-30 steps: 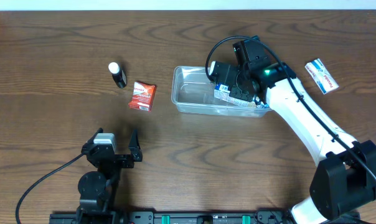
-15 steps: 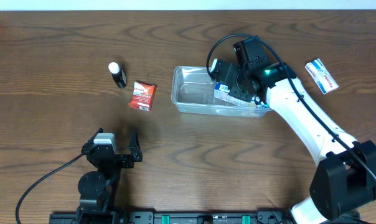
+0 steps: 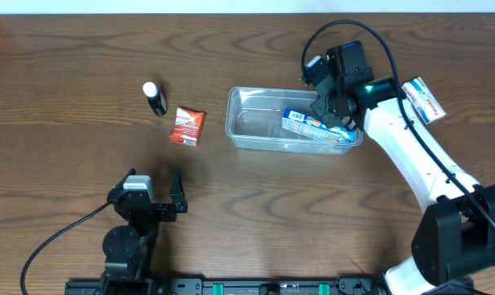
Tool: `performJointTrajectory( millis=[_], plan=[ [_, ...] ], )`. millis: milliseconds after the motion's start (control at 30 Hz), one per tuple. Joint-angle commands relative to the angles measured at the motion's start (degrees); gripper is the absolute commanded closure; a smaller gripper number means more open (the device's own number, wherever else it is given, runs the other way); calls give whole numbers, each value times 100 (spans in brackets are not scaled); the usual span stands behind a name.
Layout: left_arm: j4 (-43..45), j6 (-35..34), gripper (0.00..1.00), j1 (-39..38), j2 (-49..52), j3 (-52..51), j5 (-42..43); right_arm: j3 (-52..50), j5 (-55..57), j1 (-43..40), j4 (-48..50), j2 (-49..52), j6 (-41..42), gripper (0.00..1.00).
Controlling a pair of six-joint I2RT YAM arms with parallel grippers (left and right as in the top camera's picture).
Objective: Pack container
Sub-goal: 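Carry the blue box over the container and lower it inside, then release the blue box flat in the container and raise the right gripper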
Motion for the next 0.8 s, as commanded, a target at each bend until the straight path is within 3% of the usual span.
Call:
performJointTrajectory(
  millis=[0, 200, 400, 767],
  plan=[
    [-59, 74, 2, -11, -35, -155, 39, 111, 15, 81, -273, 28, 691, 99],
    [-59, 74, 2, -11, -35, -155, 42, 111, -131, 330, -984, 26, 796, 99],
    [-59, 74, 2, -11, -35, -155, 39, 111, -1062, 372, -1451, 26, 796, 99],
    [-59, 74, 2, -11, -35, -155, 39, 111, -1051, 352, -1373, 26, 776, 99]
  ],
)
